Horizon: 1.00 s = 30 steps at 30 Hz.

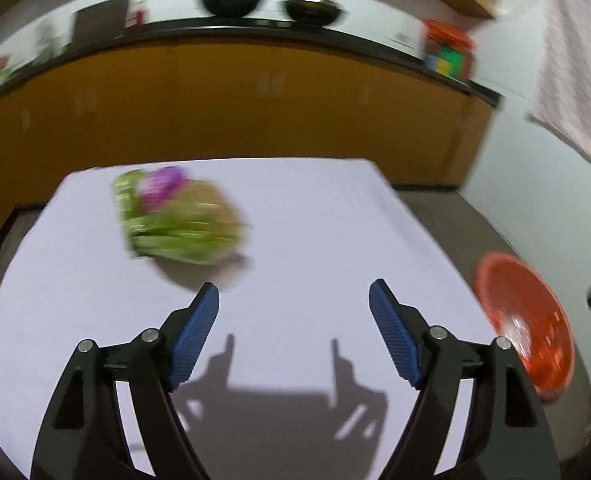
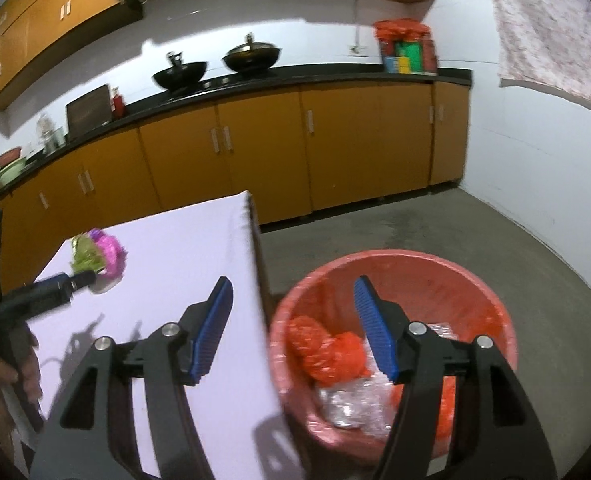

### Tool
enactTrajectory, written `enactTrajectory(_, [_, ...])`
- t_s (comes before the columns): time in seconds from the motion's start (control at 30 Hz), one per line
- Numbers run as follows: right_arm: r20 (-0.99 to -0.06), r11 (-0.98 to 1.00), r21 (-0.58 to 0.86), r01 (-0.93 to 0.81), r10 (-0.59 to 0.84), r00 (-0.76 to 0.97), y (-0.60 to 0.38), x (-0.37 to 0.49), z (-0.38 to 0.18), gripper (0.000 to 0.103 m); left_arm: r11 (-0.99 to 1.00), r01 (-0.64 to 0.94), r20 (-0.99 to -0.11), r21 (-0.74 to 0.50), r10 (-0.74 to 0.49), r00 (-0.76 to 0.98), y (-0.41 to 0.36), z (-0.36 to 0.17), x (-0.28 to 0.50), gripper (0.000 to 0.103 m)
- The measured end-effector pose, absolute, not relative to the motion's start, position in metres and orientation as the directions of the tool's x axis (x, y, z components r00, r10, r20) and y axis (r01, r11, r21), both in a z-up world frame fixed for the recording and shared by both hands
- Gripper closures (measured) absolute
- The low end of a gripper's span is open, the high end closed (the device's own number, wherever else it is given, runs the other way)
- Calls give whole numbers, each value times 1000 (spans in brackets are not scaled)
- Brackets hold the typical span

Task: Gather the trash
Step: 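Move the left tool to the green bag and close on it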

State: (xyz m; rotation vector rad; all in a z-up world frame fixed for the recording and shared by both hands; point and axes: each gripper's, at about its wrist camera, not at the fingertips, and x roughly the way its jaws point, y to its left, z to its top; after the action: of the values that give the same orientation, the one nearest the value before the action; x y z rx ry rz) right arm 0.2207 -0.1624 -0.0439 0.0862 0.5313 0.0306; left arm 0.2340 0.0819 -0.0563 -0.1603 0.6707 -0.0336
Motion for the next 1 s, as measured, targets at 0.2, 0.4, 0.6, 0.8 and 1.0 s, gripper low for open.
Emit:
enactTrajectory(0.2, [-529, 997, 56, -50, 72, 845, -137, 228, -50, 41, 980, -157, -590, -121, 56, 805, 139, -51, 259, 16])
enactTrajectory(0.4, [-544, 997, 39, -64, 75, 836, -124, 237, -53, 41, 958, -251, -644, -135, 108, 758, 191, -68, 282, 16])
enactTrajectory(0.6, [-557, 996, 28, -83, 84, 826, -109, 250, -59, 41, 955, -261, -684, -141, 97, 723, 209, -83, 301, 27])
enactTrajectory(0.8, [-573, 995, 15, -99, 90, 814, -96, 259, -68, 41, 972, -215, -717, -94, 84, 692, 202, -97, 317, 35])
enactTrajectory(1.0, [-582, 993, 2, -116, 95, 808, -83, 268, -70, 41, 976, -187, -736, -108, 48, 675, 204, -110, 320, 45])
